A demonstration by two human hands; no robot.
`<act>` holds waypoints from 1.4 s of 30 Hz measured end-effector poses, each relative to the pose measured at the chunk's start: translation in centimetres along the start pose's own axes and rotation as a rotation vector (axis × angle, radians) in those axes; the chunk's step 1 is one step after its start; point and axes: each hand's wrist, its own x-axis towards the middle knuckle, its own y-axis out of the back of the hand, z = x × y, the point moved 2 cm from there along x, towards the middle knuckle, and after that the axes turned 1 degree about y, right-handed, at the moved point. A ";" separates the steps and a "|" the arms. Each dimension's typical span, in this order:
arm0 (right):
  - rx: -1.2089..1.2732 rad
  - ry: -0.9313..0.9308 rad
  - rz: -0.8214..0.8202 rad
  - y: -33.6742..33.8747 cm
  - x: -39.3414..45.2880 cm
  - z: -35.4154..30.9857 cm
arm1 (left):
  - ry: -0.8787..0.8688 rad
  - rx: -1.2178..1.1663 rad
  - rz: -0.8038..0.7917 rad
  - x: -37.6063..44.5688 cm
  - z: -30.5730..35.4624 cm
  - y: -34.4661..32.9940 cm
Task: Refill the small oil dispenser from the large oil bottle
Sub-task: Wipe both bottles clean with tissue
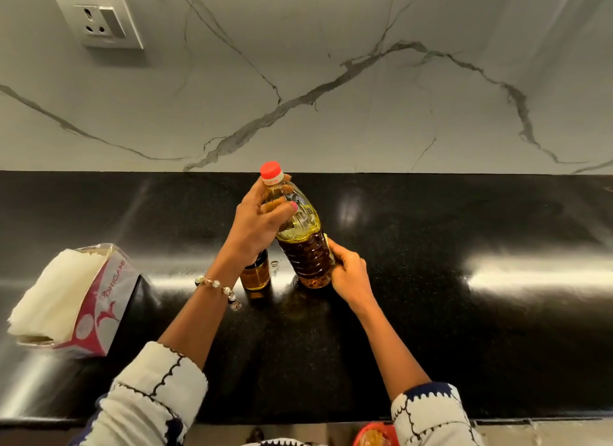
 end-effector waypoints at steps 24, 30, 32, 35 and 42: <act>-0.047 0.013 -0.149 0.5 2.5 -0.6 | 0.005 0.138 0.042 -0.7 0.3 -1.0; -0.096 -0.105 -0.141 0.3 0.6 2.5 | -0.032 0.241 0.096 -0.8 -0.9 -3.1; -0.054 -0.123 -0.036 0.1 -0.4 2.4 | -0.060 0.266 0.112 -0.8 -1.4 -4.0; -0.028 -0.157 0.163 -0.4 -1.9 2.7 | -0.090 0.307 0.095 -1.5 -2.4 -5.7; 0.167 -0.320 0.231 1.4 -2.7 4.3 | -0.066 0.290 0.138 -3.5 -6.1 -6.4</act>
